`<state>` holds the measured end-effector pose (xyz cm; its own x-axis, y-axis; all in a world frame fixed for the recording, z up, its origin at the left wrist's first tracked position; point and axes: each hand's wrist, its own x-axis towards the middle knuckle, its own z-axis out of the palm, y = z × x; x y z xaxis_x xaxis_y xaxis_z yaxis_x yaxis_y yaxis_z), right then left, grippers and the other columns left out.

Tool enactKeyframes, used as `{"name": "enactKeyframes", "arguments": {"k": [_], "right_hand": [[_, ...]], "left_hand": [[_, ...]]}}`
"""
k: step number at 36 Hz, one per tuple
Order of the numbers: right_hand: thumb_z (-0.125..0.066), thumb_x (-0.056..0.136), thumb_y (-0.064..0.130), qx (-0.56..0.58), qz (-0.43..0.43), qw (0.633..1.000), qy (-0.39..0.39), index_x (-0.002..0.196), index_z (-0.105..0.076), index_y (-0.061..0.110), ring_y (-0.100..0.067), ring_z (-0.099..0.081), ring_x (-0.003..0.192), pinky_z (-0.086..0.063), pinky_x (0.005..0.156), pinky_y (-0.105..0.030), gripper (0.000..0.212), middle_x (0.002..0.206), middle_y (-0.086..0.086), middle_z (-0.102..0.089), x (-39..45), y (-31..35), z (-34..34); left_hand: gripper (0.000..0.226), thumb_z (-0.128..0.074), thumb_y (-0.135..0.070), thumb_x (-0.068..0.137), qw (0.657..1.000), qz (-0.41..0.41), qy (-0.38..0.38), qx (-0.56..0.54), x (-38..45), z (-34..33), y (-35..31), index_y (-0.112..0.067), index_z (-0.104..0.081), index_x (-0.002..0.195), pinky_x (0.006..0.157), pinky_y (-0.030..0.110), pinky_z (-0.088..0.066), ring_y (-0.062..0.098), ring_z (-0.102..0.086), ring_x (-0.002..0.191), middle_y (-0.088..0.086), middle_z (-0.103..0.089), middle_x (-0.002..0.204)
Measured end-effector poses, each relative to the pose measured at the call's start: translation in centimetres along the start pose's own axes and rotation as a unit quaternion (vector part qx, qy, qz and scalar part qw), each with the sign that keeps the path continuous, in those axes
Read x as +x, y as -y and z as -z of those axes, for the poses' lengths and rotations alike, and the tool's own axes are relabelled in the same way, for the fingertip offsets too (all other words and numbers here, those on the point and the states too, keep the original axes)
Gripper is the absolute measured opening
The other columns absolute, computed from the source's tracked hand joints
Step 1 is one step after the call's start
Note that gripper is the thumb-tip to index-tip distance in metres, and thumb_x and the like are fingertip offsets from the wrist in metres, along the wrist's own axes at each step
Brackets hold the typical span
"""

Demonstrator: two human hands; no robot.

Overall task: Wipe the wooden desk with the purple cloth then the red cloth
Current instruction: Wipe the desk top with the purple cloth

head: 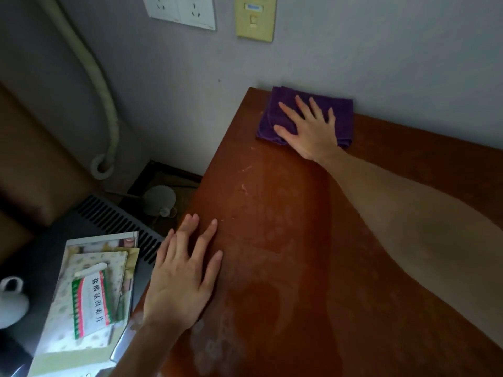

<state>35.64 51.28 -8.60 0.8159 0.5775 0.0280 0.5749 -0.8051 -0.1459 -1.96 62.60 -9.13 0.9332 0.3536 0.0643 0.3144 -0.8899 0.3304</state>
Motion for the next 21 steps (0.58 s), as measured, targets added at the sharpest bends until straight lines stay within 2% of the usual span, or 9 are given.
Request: {"name": "enactKeyframes", "arguments": {"k": [7, 10, 14, 18, 21], "right_hand": [[-0.025, 0.096, 0.077, -0.011, -0.004, 1.0, 0.009, 0.161, -0.014, 0.049, -0.027, -0.003, 0.159, -0.004, 0.124, -0.063, 0.071, 0.173, 0.005, -0.007, -4.4, 3.0, -0.5], [-0.015, 0.089, 0.08, 0.001, 0.015, 1.0, 0.007, 0.16, -0.015, 0.05, -0.027, -0.004, 0.159, -0.004, 0.124, -0.063, 0.077, 0.173, 0.005, -0.009, -8.6, 5.1, -0.6], [-0.021, 0.094, 0.077, -0.006, 0.032, 0.999, 0.001, 0.161, -0.015, 0.048, -0.028, -0.007, 0.159, -0.005, 0.123, -0.063, 0.073, 0.173, 0.004, -0.011, -15.8, 8.5, -1.1], [-0.025, 0.095, 0.075, 0.008, 0.031, 0.999, -0.001, 0.161, -0.016, 0.047, -0.028, -0.007, 0.159, -0.007, 0.124, -0.064, 0.073, 0.173, 0.004, -0.011, -23.8, 12.3, -1.6], [-0.034, 0.095, 0.072, 0.021, 0.046, 0.999, -0.009, 0.161, -0.022, 0.046, -0.028, -0.008, 0.16, -0.01, 0.123, -0.064, 0.071, 0.173, 0.003, -0.014, -29.4, 14.8, -1.6]], "left_hand": [[0.059, -0.03, -0.055, 0.101, 1.0, -0.007, 0.003, -0.009, 0.0, 0.0, 0.2, -0.028, -0.03, 0.154, 0.125, 0.039, -0.012, 0.017, -0.018, 0.152, 0.005, -0.032, 0.156], [0.063, -0.027, -0.058, 0.1, 1.0, -0.004, -0.007, -0.029, 0.1, 0.1, 0.0, -0.026, -0.028, 0.154, 0.125, 0.037, -0.011, 0.015, -0.018, 0.152, 0.004, -0.033, 0.157], [0.073, -0.026, -0.064, 0.096, 0.995, 0.012, -0.021, -0.098, 0.1, 0.7, -0.1, -0.021, -0.025, 0.155, 0.124, 0.037, -0.014, 0.015, -0.021, 0.15, 0.004, -0.034, 0.157], [0.077, -0.03, -0.068, 0.093, 0.985, 0.021, -0.034, -0.169, -0.4, 1.1, -0.2, -0.019, -0.027, 0.154, 0.119, 0.039, -0.027, 0.018, -0.033, 0.143, 0.003, -0.035, 0.151], [0.078, -0.032, -0.07, 0.092, 0.971, 0.03, -0.044, -0.232, -0.9, 1.6, 0.0, -0.021, -0.027, 0.153, 0.116, 0.036, -0.03, 0.017, -0.037, 0.139, 0.001, -0.034, 0.149]]}}
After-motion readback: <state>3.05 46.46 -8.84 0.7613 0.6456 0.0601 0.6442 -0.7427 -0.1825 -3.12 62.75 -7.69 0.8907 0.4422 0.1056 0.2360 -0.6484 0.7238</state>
